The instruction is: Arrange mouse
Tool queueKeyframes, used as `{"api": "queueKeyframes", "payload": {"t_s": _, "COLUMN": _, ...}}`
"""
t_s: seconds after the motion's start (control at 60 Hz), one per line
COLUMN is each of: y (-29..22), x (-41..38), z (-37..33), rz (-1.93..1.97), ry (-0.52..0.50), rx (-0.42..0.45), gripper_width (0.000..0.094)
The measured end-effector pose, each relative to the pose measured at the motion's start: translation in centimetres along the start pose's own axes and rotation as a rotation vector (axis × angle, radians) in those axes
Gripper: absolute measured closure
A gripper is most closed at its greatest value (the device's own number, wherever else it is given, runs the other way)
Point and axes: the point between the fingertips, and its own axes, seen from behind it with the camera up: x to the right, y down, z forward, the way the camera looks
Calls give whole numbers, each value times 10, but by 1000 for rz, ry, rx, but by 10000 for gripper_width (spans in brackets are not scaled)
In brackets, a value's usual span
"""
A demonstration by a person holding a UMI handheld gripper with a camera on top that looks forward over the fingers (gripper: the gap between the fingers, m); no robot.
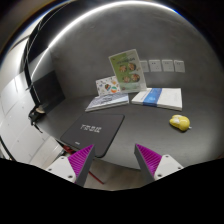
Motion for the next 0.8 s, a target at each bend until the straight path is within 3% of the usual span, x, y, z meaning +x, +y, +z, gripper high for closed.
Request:
{"api": "queueKeyframes", "payload": {"t_s": 0.133, "y": 0, "x": 13, "z": 3, "rz": 56, "ry": 55, "rx": 1, "gripper_width": 108}}
{"api": "queueKeyframes", "payload": {"t_s": 0.483, "y": -3, "x": 202, "z": -17, "rz": 52, "ry": 472, "rx": 38, "gripper_width": 103}}
{"api": "queueKeyframes", "payload": {"t_s": 0.617, "y": -5, "x": 262, "z": 2, "rz": -18, "ry": 509, "rx": -28, "gripper_width": 100}}
{"api": "queueKeyframes", "payload": {"t_s": 0.8, "y": -17, "x": 291, "z": 53, "rz": -62, "ry": 419, "rx": -65, "gripper_width": 60}}
